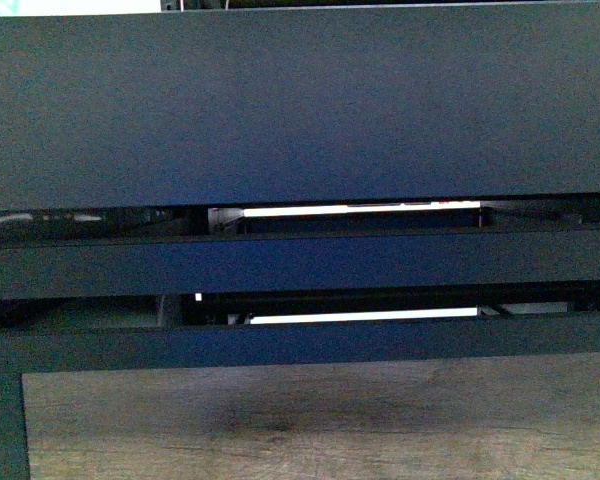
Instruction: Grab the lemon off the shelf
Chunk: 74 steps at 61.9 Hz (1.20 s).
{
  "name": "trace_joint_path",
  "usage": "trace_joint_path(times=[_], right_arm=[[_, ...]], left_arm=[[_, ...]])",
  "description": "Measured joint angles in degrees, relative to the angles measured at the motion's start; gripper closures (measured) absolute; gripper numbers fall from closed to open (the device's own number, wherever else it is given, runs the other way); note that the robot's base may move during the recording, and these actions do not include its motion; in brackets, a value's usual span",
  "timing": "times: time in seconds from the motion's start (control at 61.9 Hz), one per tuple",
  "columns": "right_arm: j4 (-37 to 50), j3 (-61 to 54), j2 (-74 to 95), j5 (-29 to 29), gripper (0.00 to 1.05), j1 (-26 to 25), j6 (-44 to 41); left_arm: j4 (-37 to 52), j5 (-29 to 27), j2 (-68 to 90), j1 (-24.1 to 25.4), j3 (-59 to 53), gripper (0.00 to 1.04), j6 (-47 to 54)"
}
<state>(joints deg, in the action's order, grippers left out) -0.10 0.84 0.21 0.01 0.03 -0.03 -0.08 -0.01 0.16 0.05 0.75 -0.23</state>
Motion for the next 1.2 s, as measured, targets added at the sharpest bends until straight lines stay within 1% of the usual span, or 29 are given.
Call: trace_joint_path(times=[1.196], right_arm=[[-0.02, 0.00, -0.04, -0.09, 0.07, 0.00, -0.02]], left_arm=[[0.00, -0.02, -0.02, 0.00, 0.00, 0.08, 0.00]])
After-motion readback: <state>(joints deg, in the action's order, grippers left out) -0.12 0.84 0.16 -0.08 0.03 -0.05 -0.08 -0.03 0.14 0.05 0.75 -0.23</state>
